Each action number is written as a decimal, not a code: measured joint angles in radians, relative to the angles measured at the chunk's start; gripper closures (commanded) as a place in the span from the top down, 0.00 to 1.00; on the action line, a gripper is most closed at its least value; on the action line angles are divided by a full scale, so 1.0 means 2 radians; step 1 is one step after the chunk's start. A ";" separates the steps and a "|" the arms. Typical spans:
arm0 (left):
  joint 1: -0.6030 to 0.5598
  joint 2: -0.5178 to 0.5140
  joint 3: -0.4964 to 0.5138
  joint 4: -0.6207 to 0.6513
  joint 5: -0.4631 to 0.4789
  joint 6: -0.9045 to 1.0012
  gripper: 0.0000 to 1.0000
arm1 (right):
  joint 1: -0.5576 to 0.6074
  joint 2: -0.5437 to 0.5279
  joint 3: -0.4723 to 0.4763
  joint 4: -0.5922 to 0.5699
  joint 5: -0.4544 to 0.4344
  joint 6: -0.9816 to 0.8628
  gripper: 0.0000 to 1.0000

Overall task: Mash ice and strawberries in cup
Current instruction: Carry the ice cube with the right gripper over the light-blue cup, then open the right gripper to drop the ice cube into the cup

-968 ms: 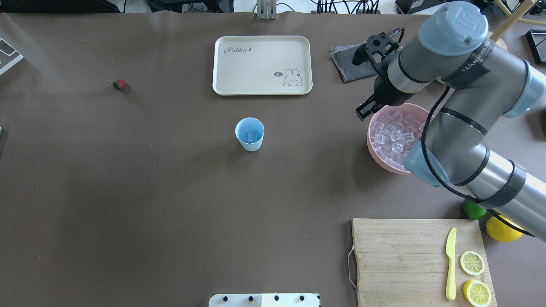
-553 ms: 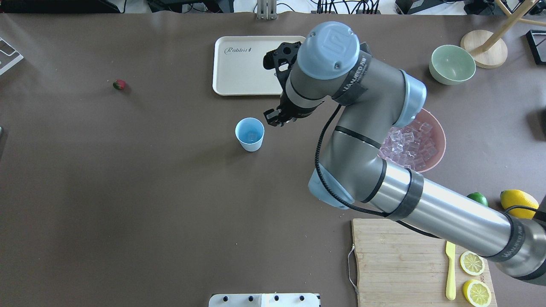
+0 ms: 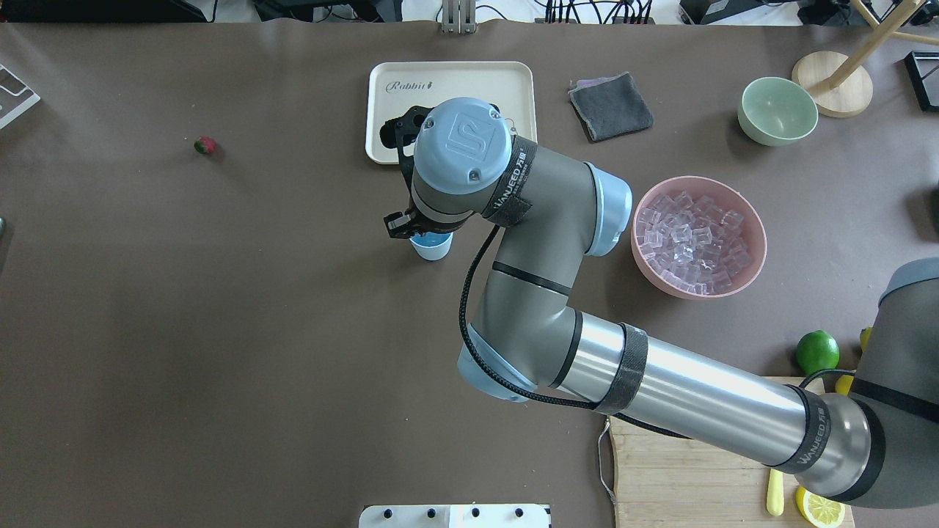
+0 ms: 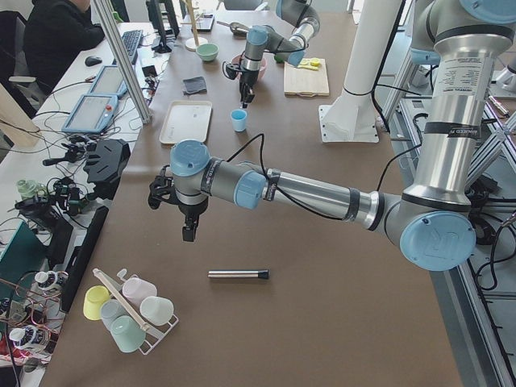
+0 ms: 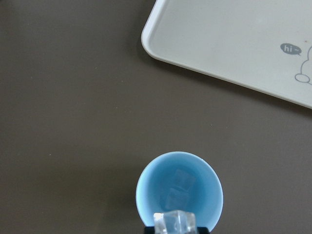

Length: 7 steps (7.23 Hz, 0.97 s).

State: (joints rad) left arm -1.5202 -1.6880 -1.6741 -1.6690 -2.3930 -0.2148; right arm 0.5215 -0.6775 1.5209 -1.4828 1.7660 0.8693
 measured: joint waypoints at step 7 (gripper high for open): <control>0.001 -0.001 0.003 -0.001 0.000 0.001 0.98 | -0.001 -0.005 -0.023 0.035 -0.028 0.014 0.99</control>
State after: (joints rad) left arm -1.5189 -1.6893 -1.6683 -1.6705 -2.3930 -0.2132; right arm 0.5200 -0.6869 1.4749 -1.4126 1.7093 0.8972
